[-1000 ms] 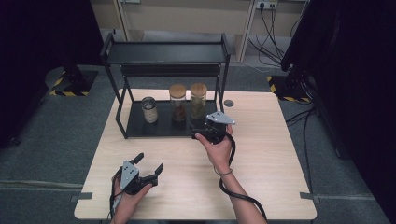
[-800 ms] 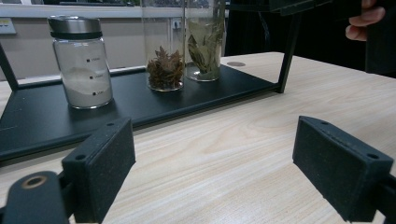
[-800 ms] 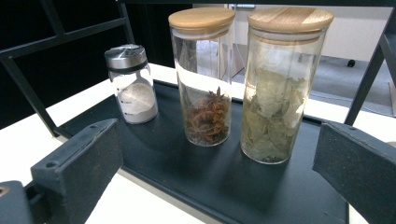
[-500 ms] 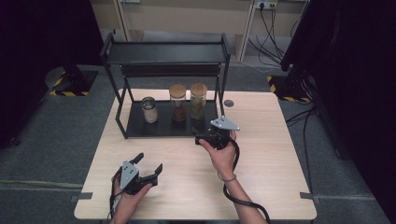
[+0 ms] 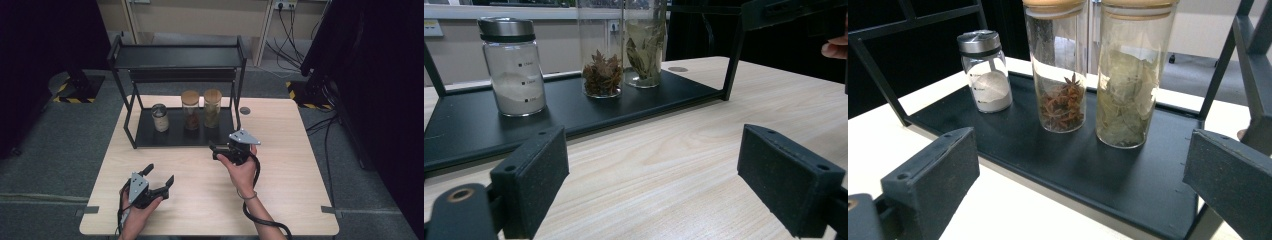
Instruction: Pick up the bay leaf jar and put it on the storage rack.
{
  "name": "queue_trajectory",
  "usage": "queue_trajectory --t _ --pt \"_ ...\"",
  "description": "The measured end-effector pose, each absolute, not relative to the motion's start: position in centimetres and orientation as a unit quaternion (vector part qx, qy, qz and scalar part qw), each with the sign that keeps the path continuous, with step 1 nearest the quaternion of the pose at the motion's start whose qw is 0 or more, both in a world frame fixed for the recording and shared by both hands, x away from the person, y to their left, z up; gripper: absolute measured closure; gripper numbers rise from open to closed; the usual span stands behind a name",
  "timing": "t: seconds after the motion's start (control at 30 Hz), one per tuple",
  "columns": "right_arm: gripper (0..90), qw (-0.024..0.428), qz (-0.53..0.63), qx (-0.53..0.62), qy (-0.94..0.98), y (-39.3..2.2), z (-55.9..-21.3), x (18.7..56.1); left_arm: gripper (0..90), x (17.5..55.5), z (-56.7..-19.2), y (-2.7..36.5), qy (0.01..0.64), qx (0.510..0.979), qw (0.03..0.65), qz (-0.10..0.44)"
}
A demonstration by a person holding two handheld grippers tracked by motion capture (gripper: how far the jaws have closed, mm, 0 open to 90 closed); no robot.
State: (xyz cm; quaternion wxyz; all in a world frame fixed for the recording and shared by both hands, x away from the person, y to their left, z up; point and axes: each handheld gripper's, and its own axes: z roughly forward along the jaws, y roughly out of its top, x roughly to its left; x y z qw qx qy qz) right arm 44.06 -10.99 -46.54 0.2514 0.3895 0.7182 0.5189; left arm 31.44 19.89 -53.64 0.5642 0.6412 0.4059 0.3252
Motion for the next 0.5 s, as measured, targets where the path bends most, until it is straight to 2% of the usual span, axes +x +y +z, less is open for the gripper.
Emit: queue_trajectory --t 0.5 --pt "1.6 0.251 0.520 0.391 0.717 -12.4 -47.1 42.8 12.6 31.4 -53.6 19.9 0.406 0.640 0.564 0.327"
